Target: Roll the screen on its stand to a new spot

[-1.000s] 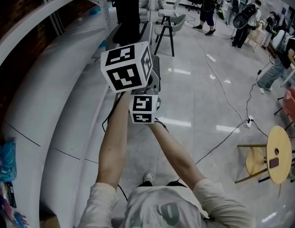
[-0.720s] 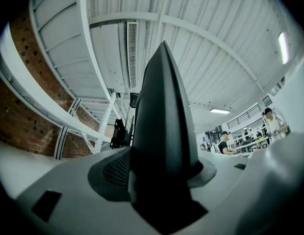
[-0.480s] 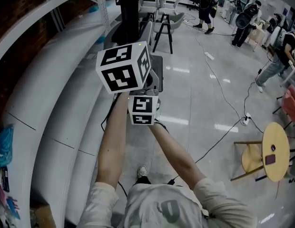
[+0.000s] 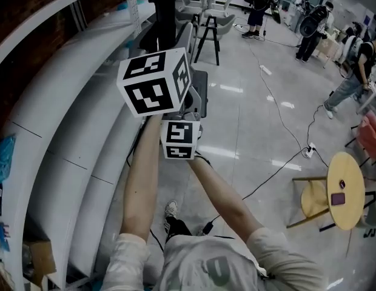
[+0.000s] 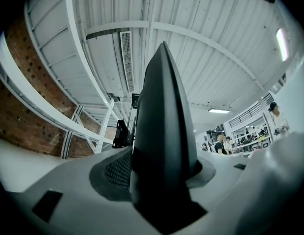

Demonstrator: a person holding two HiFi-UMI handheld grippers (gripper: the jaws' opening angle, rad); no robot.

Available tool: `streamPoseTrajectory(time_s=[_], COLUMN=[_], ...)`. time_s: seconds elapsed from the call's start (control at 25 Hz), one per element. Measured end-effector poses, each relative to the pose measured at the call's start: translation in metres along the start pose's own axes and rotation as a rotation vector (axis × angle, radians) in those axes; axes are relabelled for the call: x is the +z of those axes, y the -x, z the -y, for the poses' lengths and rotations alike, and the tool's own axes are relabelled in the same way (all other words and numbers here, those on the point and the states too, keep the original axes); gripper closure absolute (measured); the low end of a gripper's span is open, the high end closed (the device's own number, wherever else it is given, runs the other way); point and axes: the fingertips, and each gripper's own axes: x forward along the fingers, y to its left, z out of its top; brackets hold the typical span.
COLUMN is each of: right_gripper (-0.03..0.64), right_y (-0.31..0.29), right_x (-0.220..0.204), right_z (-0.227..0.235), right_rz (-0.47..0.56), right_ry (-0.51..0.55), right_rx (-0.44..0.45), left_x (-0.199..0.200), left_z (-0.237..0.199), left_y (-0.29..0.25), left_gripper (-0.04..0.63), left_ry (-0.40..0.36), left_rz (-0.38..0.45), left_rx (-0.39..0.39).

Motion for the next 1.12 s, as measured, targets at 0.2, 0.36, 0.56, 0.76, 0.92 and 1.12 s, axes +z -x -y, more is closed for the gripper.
streamPoseTrajectory(time_s=[0.2, 0.36, 0.56, 0.76, 0.92, 1.12], right_gripper=[0.396, 0.396, 0.396, 0.396, 0.396, 0.394], right_y=[0.039, 0.068, 0.098, 0.126, 0.151, 0.185], right_x=[0.015, 0.02, 0.031, 0.042, 0.05, 0.063], right_z=[-0.007, -0.021, -0.05, -0.086, -0.118, -0.148], right_rz=[0.013, 0.007, 0.007, 0.003, 0.006, 0.014], right_ry=[-0.001, -0.003, -0.002, 0.007, 0.011, 0.017], right_rx=[0.023, 0.023, 0.012, -0.008, -0.014, -0.017], left_x=[0.014, 0.018, 0.03, 0.043, 0.054, 0.067], left_z=[0.021, 0.029, 0.027, 0.019, 0.012, 0.012], left_y=[0.036, 0.065, 0.107, 0.151, 0.191, 0.236], left_gripper=[0.328, 0.327, 0.328, 0.328, 0.328, 0.327], left_ry=[-0.009, -0.008, -0.008, -0.006, -0.006, -0.011], left_rz=[0.01, 0.002, 0.002, 0.003, 0.004, 0.006], left_rx=[0.016, 0.016, 0.008, -0.009, -0.02, -0.024])
